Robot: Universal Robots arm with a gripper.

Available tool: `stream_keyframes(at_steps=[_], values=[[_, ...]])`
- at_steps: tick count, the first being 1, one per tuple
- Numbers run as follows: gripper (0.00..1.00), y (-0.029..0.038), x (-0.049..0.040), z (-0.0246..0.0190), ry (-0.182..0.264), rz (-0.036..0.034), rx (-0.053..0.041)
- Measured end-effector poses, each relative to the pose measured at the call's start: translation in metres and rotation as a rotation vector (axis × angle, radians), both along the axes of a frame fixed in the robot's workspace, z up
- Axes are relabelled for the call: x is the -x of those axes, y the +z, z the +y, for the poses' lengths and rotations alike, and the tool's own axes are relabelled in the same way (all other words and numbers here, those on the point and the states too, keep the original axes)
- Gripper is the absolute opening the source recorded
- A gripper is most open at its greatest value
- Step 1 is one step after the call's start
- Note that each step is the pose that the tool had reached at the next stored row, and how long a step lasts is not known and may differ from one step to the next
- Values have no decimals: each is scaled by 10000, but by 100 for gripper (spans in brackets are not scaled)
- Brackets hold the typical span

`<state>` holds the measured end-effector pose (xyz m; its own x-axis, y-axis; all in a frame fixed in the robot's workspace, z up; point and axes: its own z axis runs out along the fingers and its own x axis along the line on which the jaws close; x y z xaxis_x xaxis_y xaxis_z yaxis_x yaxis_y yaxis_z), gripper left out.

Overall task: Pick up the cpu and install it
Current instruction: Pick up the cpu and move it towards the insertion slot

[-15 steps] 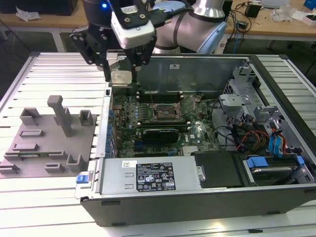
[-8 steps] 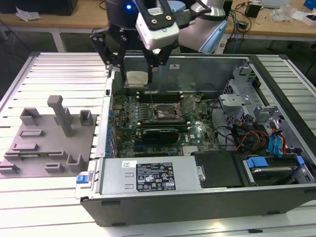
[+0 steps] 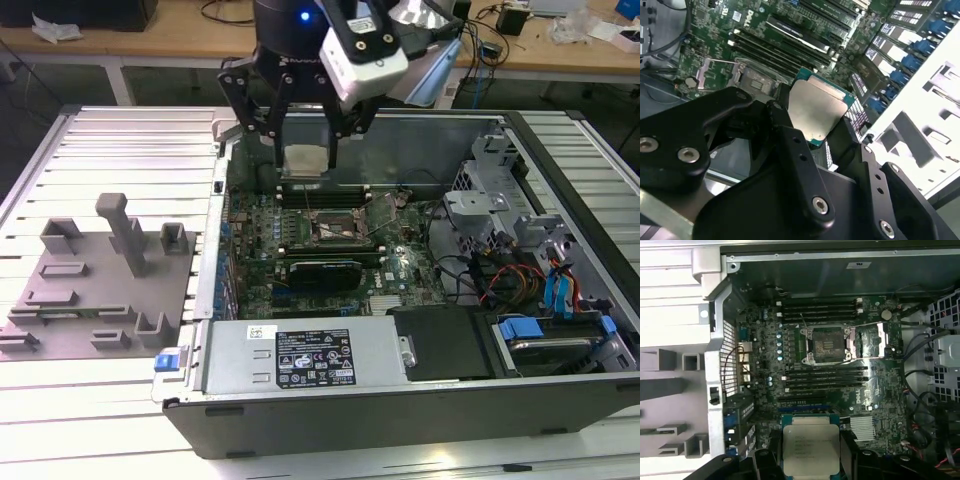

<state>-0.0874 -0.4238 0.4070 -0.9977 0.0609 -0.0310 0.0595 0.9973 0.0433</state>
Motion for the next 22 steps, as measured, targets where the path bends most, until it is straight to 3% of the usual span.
stream_keyframes(at_steps=[4,11,17,22], values=[[55,-13,-5,1,-1,-1,-2],[55,-137,-127,10,-1,52,1],[55,-303,-302,45,-1,121,-1],[55,-425,-367,82,-2,152,-1]])
